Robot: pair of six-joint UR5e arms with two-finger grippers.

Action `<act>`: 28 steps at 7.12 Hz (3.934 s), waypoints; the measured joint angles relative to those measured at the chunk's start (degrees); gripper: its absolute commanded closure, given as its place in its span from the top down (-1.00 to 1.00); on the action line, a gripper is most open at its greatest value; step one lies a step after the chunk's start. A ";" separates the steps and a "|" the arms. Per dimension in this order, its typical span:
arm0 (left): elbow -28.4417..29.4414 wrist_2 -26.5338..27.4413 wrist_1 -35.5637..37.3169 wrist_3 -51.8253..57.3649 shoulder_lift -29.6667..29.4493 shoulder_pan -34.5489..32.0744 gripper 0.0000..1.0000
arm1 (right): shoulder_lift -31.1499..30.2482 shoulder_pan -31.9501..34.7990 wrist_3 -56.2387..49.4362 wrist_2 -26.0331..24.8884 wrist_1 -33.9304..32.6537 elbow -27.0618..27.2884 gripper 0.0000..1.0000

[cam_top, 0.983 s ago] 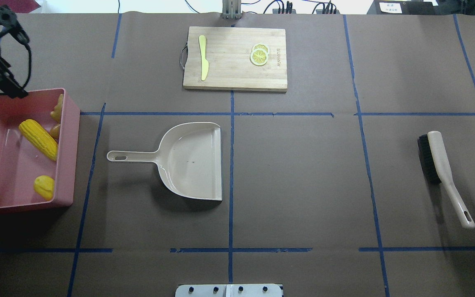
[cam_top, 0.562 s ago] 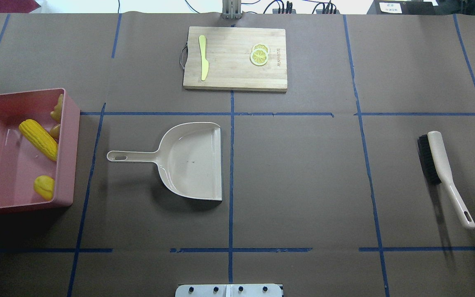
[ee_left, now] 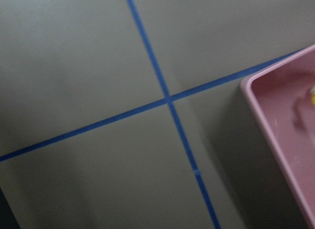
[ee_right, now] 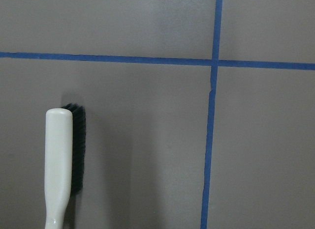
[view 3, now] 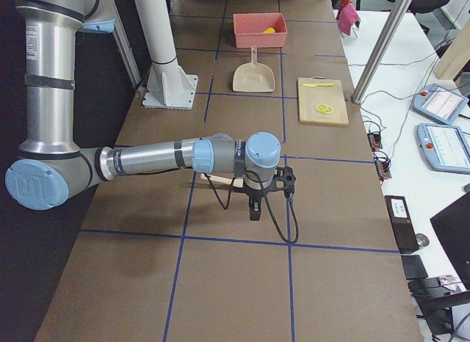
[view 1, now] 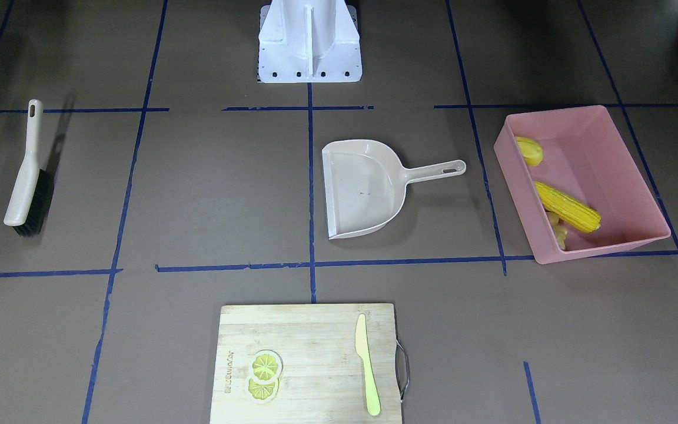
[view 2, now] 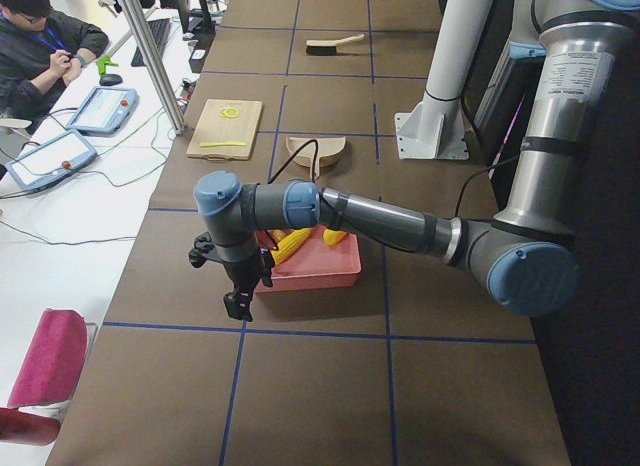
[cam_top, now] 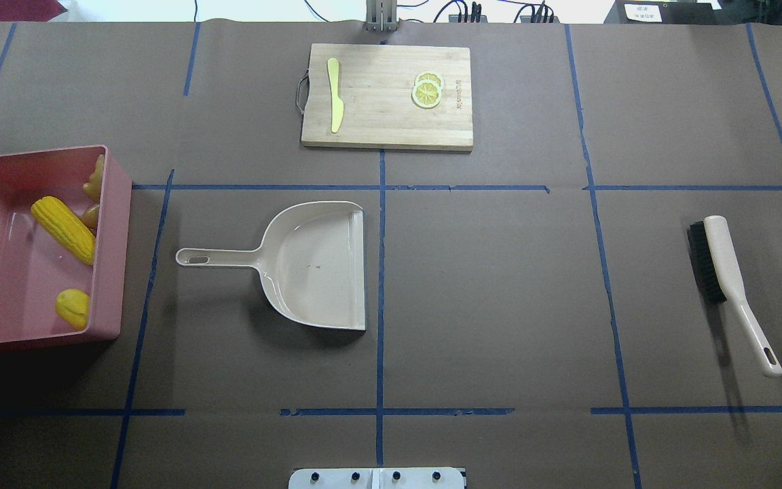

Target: Sweep and dump trash into bin

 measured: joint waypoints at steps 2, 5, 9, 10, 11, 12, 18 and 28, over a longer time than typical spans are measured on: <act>1.93 -0.07 -6.40 -4.59 1.22 -0.57 1.00 | 0.10 0.05 0.11 0.13 0.12 -0.25 1.00; 2.15 -2.69 -15.53 -18.50 3.26 -0.55 1.00 | 0.68 0.06 0.14 0.21 0.15 0.11 1.00; 2.80 -9.67 -17.77 -23.99 5.35 -0.11 1.00 | 0.88 0.06 0.17 0.11 0.21 0.29 1.00; 2.91 -8.32 -17.76 -23.87 5.78 -0.05 1.00 | 0.88 0.06 0.16 0.01 0.23 0.29 1.00; 2.97 -7.28 -17.73 -22.73 6.35 -0.03 1.00 | 0.85 0.06 0.08 -0.17 0.24 0.19 1.00; 2.99 -7.02 -17.60 -20.84 6.90 -0.01 1.00 | 0.83 0.06 -0.02 -0.31 0.22 0.08 1.00; 2.90 -7.47 -17.60 -19.25 7.27 0.06 1.00 | 0.40 0.14 0.19 -0.24 0.15 -0.07 1.00; 2.80 -7.42 -17.74 -19.27 7.19 0.73 1.00 | 0.02 2.48 0.44 -3.82 2.34 -5.42 1.00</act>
